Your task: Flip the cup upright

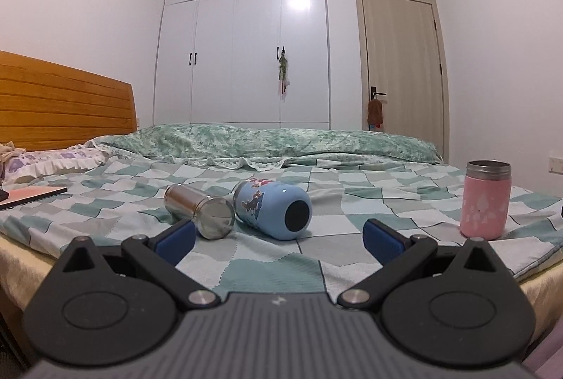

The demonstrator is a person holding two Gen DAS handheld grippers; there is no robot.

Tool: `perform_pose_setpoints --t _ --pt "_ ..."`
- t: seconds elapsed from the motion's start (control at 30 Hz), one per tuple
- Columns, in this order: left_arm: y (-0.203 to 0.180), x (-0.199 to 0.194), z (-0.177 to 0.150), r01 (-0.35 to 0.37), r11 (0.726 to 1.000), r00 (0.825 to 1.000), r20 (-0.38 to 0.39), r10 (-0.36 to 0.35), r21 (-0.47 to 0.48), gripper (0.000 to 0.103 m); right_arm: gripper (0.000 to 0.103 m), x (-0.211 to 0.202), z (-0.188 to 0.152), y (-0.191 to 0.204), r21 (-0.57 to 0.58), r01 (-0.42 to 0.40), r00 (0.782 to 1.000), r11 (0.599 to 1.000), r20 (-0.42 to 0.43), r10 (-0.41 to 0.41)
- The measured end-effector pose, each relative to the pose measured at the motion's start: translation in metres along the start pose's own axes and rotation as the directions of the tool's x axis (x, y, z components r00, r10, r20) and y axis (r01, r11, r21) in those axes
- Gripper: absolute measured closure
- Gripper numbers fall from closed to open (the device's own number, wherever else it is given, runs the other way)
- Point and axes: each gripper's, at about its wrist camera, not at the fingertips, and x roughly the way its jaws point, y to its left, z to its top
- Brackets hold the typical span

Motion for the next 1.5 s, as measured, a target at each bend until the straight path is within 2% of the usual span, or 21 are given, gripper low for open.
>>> perform_pose_setpoints --t 1.5 --pt "-0.001 -0.0043 -0.0016 0.03 0.999 1.0 0.011 -0.029 -0.019 0.0 0.0 0.0046 -0.001 -0.0011 -0.004 0.002 1.0 1.0 -0.01 -0.002"
